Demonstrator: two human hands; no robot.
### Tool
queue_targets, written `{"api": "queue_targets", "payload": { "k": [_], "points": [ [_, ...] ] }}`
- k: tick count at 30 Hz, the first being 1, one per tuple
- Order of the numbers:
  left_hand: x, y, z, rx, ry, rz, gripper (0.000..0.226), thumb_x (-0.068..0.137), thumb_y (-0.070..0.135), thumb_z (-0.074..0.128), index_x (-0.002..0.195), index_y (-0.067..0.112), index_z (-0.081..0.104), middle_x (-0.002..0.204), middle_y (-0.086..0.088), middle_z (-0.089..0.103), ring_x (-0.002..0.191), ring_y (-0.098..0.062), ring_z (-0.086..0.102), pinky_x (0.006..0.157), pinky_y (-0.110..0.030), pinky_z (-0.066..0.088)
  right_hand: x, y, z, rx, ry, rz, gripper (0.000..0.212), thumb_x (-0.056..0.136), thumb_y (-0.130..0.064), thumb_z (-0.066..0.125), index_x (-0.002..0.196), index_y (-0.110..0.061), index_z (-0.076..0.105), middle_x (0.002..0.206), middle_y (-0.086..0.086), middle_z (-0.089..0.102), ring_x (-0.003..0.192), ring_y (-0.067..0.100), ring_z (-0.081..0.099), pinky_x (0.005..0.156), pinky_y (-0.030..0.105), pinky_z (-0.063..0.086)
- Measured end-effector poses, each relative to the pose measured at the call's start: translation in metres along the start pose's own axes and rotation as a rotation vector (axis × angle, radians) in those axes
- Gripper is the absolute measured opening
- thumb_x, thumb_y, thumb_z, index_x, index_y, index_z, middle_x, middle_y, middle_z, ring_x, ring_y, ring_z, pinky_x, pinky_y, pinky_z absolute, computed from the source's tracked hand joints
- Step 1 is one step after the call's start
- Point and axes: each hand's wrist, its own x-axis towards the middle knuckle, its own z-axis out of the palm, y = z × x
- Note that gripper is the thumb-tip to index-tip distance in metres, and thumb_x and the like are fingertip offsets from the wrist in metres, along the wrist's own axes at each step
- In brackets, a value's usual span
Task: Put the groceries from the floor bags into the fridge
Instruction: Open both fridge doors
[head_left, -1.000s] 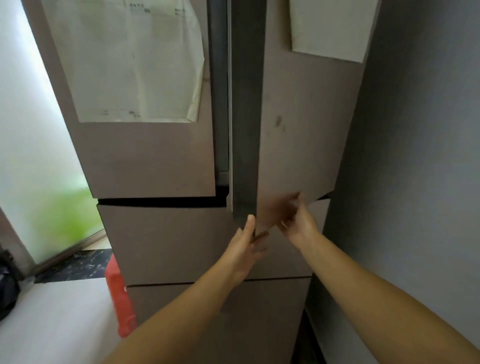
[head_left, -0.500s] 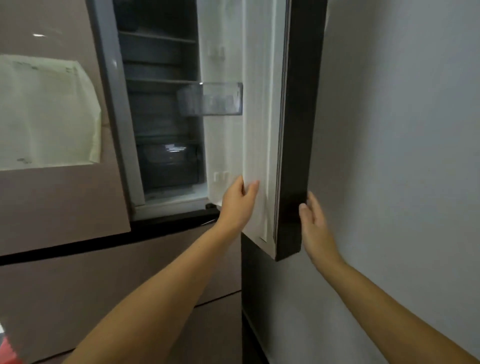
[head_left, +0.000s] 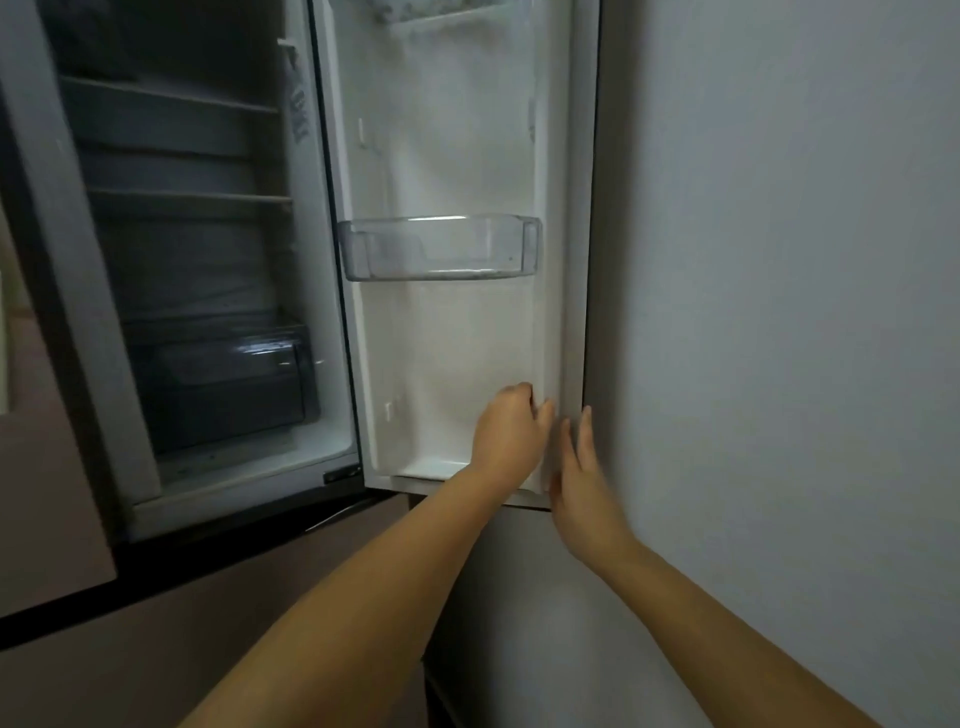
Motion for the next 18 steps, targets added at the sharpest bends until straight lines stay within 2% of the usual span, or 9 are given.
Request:
{"api": "queue_targets", "payload": {
  "k": [2,4,7,9,14,16,18],
  "points": [
    [0.006,-0.002,0.006,0.008,-0.008,0.015,0.034,0.097,0.032,0.047,0.101,0.002,0.061,0.1,-0.014,0.063,0.09,-0.028,0.062,0.083,-0.041,0.053,0.006,0.008,0.0,-0.013,-0.02,0.002,0.077,0.095,0.001,0.04,0.151,-0.016,-0.01,0.143,-0.008,-0.042,0.146,0.026,0.018,0.108,0.035,0.041],
    [0.011,-0.003,0.011,0.011,-0.02,0.024,0.036,0.097,0.033,0.047,0.103,0.001,0.062,0.101,-0.014,0.062,0.09,-0.029,0.062,0.084,-0.041,0.053,0.01,0.014,0.0,-0.026,-0.026,0.008,0.079,0.094,0.003,0.039,0.151,-0.019,-0.011,0.144,-0.008,-0.042,0.147,0.027,0.015,0.105,0.031,0.042],
    [0.016,-0.004,0.017,0.017,-0.024,0.018,0.036,0.097,0.032,0.046,0.103,0.0,0.063,0.101,-0.016,0.061,0.089,-0.032,0.061,0.083,-0.042,0.052,0.016,0.019,-0.002,-0.076,-0.045,0.021,0.078,0.093,0.003,0.038,0.151,-0.017,-0.01,0.153,0.001,-0.034,0.144,0.027,0.023,0.086,0.017,0.041],
    [0.019,-0.002,0.019,0.033,-0.024,0.009,0.036,0.097,0.031,0.045,0.105,-0.001,0.062,0.103,-0.017,0.059,0.09,-0.033,0.06,0.084,-0.041,0.051,0.019,0.023,-0.005,-0.104,-0.086,0.02,0.078,0.093,0.003,0.038,0.151,-0.016,-0.01,0.154,0.003,-0.032,0.143,0.026,0.026,0.082,0.015,0.04],
    [0.022,0.002,0.02,0.053,-0.066,-0.029,0.036,0.099,0.03,0.042,0.111,0.0,0.057,0.11,-0.017,0.056,0.095,-0.032,0.059,0.086,-0.038,0.05,0.024,0.032,-0.021,-0.216,-0.196,-0.021,0.076,0.093,0.003,0.039,0.151,-0.013,-0.008,0.156,0.008,-0.028,0.144,0.028,0.024,0.093,0.026,0.046],
    [0.019,-0.003,0.017,-0.008,-0.147,-0.015,0.038,0.1,0.029,0.041,0.126,0.003,0.051,0.122,-0.015,0.054,0.109,-0.032,0.057,0.094,-0.038,0.047,0.018,0.029,-0.022,-0.262,-0.195,0.027,0.072,0.094,-0.002,0.04,0.152,-0.014,0.0,0.158,0.009,-0.02,0.145,0.028,0.021,0.104,0.031,0.042],
    [0.003,-0.016,0.006,-0.173,-0.261,-0.046,0.049,0.1,0.029,0.04,0.145,0.011,0.032,0.141,-0.008,0.045,0.129,-0.026,0.045,0.108,-0.036,0.038,0.01,0.02,-0.012,-0.316,-0.14,0.108,0.059,0.096,-0.011,0.041,0.15,-0.012,0.019,0.159,0.014,0.003,0.141,0.03,0.028,0.107,0.035,0.038]
  ]
}}
